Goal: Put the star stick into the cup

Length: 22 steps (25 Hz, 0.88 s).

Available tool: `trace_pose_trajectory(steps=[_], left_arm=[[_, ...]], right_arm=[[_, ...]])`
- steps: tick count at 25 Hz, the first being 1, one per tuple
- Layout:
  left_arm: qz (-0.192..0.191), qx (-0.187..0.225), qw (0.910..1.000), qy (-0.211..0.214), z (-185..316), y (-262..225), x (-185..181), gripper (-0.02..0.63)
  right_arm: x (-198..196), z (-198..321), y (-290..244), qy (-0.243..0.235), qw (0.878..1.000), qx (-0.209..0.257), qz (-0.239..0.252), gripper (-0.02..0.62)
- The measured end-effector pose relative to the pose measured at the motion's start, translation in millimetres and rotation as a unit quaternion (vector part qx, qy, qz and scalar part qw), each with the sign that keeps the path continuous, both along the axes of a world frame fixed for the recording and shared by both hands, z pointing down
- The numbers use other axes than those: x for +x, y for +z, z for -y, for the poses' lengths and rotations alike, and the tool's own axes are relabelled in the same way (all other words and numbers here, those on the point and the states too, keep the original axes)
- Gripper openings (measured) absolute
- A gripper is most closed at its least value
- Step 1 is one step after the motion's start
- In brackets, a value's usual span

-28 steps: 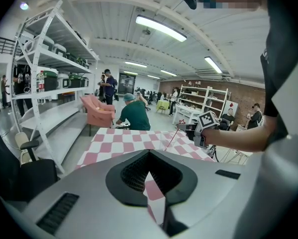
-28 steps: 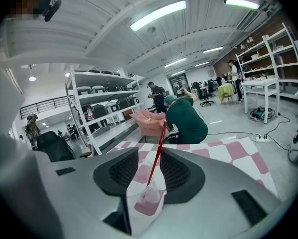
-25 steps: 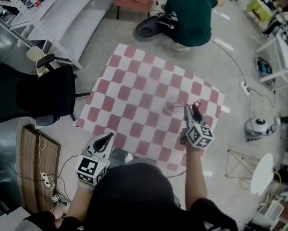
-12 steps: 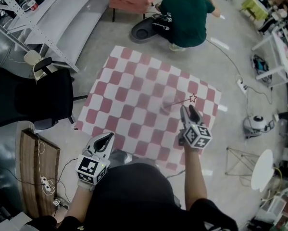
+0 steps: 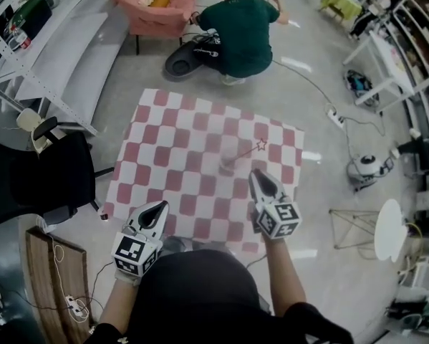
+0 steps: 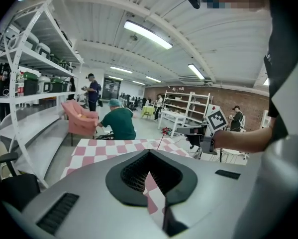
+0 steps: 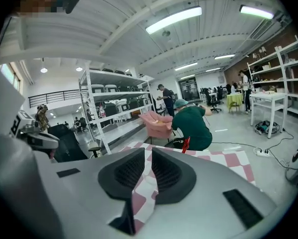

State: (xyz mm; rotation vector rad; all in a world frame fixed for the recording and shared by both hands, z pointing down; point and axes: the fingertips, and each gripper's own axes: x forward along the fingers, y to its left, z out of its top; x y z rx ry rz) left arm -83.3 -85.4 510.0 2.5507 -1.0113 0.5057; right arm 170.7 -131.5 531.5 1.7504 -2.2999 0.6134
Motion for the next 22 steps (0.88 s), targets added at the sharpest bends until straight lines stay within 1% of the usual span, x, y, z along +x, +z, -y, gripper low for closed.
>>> trace_pose_trajectory(steps=[6, 10, 15, 18, 22], left_arm=[[-0.017, 0.008, 0.9988, 0.046, 3.6, -8.5, 24.3, 0.04], [-0.027, 0.014, 0.9969, 0.072, 8.2, -12.1, 39.2, 0.04], [-0.038, 0.015, 0.9938, 0.104, 8.1, -15.8, 54.7, 0.04], [-0.038, 0.017, 0.9916, 0.122, 6.7, -15.5, 63.0, 0.04], [-0.045, 0.018, 0.9895, 0.136, 5.7, -16.0, 71.1, 0.04]], right_arm=[[-17.3, -36.3, -37.9, -0.007, 1.0, 0.02, -0.011, 0.034], [-24.9, -57.2, -50.2, -0.014, 0.999, 0.043, -0.026, 0.028], [-30.0, -81.4, -54.2, 0.002, 0.999, 0.031, -0.044, 0.025], [-26.4, -90.8, -54.7, 0.016, 0.998, 0.033, -0.043, 0.025], [-20.1, -99.5, -56.1, 0.031, 0.998, 0.038, -0.044, 0.025]])
